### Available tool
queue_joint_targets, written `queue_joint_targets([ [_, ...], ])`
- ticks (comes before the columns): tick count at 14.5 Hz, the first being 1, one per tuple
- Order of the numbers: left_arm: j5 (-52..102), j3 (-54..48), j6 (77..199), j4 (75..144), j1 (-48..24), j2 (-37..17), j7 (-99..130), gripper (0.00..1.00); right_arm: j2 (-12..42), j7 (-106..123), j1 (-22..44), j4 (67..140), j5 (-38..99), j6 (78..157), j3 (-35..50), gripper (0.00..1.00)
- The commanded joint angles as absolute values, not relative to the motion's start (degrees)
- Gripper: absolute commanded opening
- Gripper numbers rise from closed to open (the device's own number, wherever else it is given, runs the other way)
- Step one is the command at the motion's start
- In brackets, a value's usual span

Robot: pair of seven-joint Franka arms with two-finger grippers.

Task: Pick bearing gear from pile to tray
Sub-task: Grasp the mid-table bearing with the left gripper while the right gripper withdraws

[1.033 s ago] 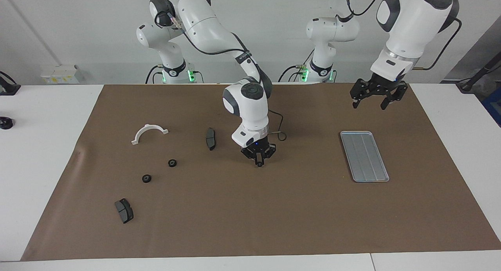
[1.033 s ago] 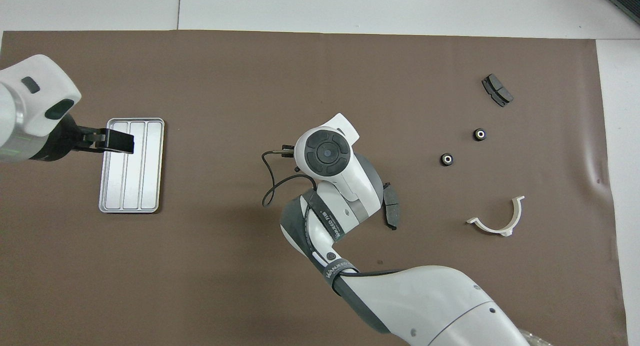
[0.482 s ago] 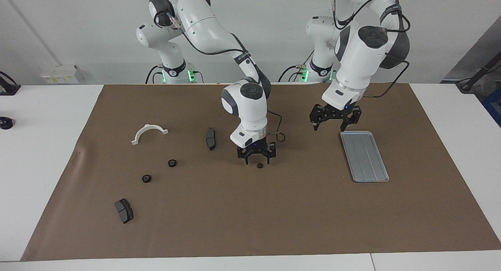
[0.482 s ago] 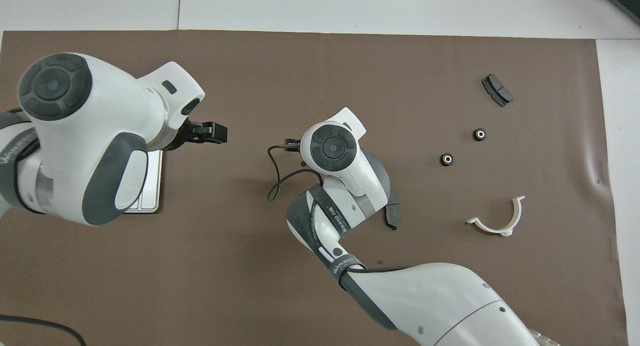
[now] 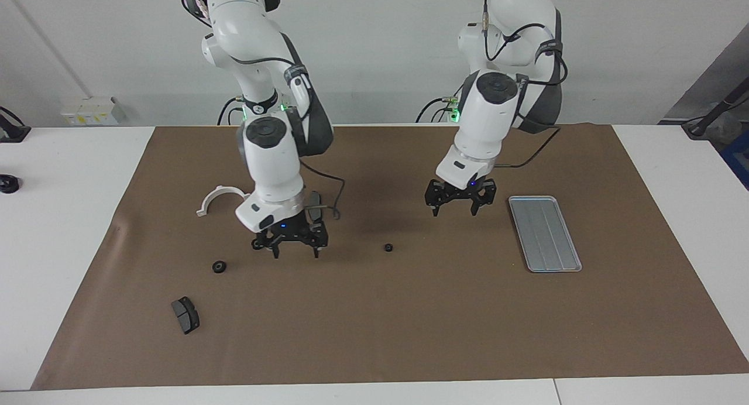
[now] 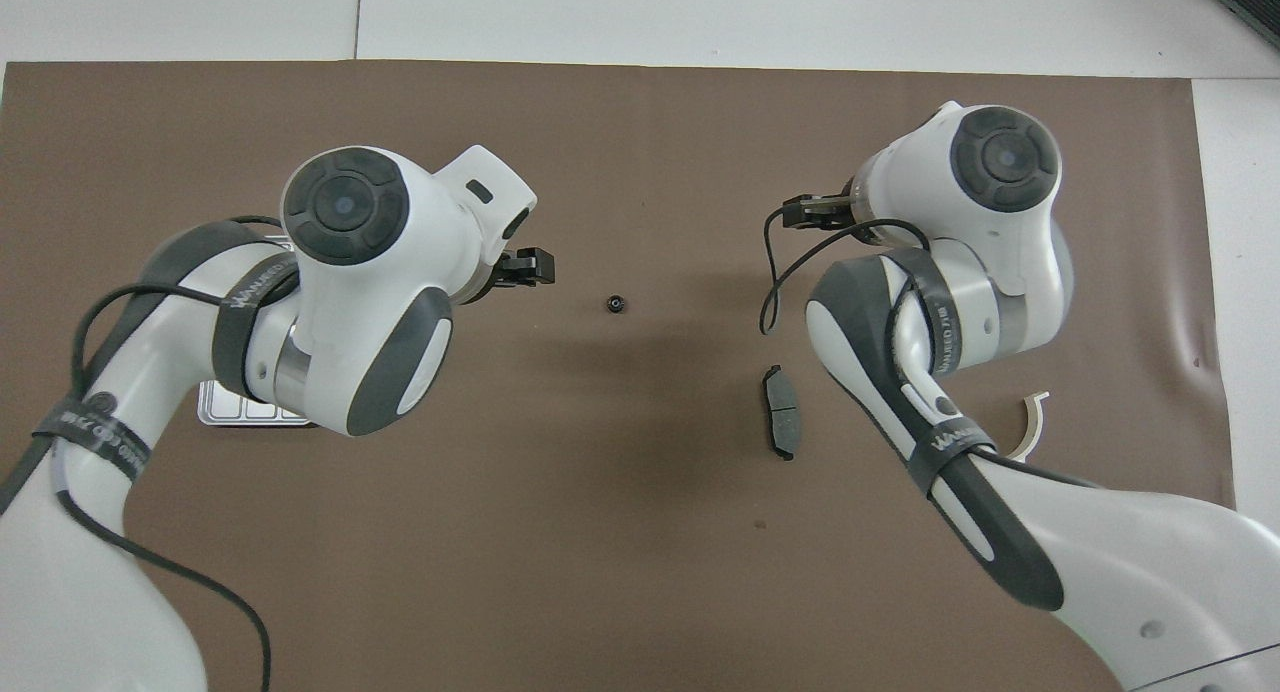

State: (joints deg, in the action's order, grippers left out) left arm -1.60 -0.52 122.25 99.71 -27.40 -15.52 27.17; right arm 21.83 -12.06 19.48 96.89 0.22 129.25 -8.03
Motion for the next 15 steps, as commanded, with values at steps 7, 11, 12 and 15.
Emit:
queue_joint_targets([
  [7, -5.1, 0.62, 133.12, 93.16, -34.89, -28.48, 37.44, 1.0, 23.81, 13.79, 5.45, 103.54, 1.67, 134.36, -6.77, 1.0],
  [11, -5.19, 0.53, 139.73, 95.61, -34.8, -28.92, 37.09, 0.87, 27.15, 13.8, 5.36, 103.54, 1.67, 137.28, -6.59, 1.0],
  [12, -5.19, 0.53, 141.31, 97.02, -34.89, -29.26, 37.09, 0.86, 27.16, 13.89, 5.36, 103.97, 1.67, 137.02, -6.59, 1.0],
  [15, -5.27, 0.53, 144.66, 99.75, -34.98, -29.0, 37.09, 0.86, 26.72, 15.55, 4.92, 105.03, 1.85, 135.27, -6.59, 1.0],
])
